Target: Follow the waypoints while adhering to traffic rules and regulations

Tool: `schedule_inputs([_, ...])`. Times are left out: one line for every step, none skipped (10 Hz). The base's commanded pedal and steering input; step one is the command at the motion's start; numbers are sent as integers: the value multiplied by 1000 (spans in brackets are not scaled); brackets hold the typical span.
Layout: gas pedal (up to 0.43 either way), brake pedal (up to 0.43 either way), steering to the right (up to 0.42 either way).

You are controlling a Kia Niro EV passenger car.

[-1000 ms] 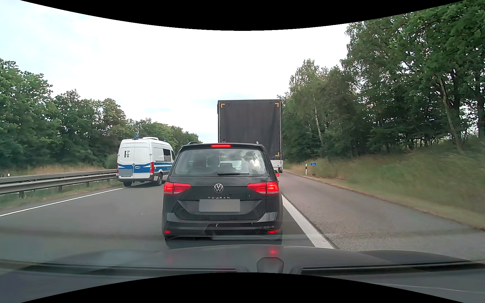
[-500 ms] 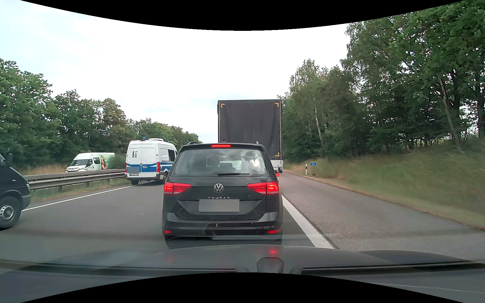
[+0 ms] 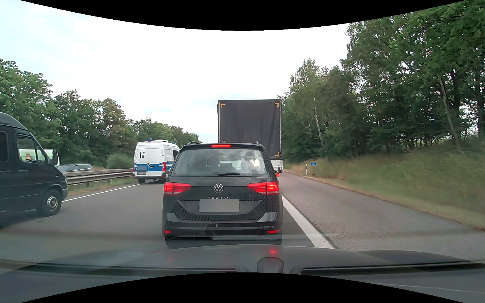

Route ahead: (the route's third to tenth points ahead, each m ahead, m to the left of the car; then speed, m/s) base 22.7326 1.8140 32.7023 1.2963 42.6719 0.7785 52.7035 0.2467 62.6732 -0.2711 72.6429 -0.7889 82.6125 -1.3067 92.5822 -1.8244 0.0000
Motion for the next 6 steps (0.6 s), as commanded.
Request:
schedule_inputs([0, 244, 0])
schedule_inputs([0, 244, 0])
schedule_inputs([0, 244, 0])
schedule_inputs([0, 244, 0])
schedule_inputs([0, 244, 0])
schedule_inputs([0, 244, 0])
